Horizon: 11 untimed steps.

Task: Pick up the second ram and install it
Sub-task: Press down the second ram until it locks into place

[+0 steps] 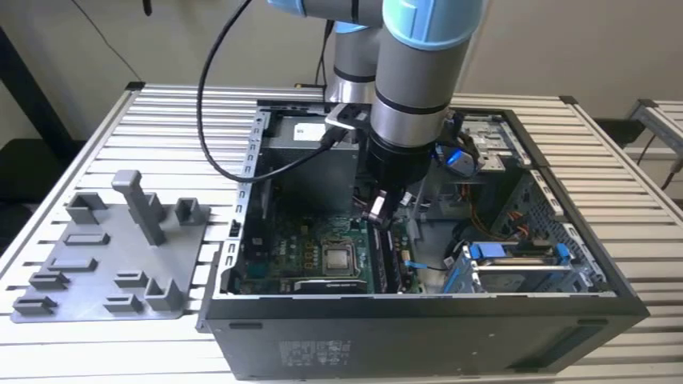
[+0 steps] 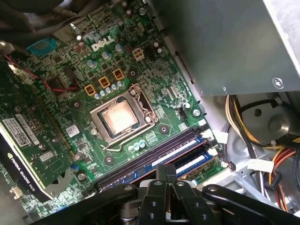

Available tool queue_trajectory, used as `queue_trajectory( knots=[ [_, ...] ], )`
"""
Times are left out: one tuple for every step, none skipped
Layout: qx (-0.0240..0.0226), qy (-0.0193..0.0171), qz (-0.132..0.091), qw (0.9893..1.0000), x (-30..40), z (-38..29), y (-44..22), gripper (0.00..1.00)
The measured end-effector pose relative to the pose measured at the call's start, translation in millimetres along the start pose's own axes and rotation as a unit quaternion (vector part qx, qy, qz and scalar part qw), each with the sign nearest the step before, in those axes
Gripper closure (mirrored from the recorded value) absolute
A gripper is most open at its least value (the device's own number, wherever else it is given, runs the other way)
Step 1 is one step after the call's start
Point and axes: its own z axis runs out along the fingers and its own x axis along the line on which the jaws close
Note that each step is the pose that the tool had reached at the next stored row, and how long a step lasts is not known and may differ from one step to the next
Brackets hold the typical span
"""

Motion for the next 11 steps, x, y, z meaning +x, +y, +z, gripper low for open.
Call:
queue_trajectory(
  knots=[
    [0.0000,0.0000,0.000,1.0000,0.0,0.0,0.0,0.89],
    [0.0000,0.0001,0.000,1.0000,0.0,0.0,0.0,0.89],
    [0.0000,0.0001,0.000,1.0000,0.0,0.0,0.0,0.89],
    [0.0000,0.0000,0.000,1.0000,0.0,0.0,0.0,0.89],
    [0.0000,0.0000,0.000,1.0000,0.0,0.0,0.0,0.89],
    [0.0000,0.0000,0.000,1.0000,0.0,0.0,0.0,0.89],
    [0.0000,0.0001,0.000,1.0000,0.0,0.0,0.0,0.89],
    [0.0000,0.0000,0.000,1.0000,0.0,0.0,0.0,0.89],
    [0.0000,0.0000,0.000,1.0000,0.0,0.0,0.0,0.89],
    [0.0001,0.0000,0.000,1.0000,0.0,0.0,0.0,0.89],
    [0.0001,0.0000,0.000,1.0000,0.0,0.0,0.0,0.89]
  ],
)
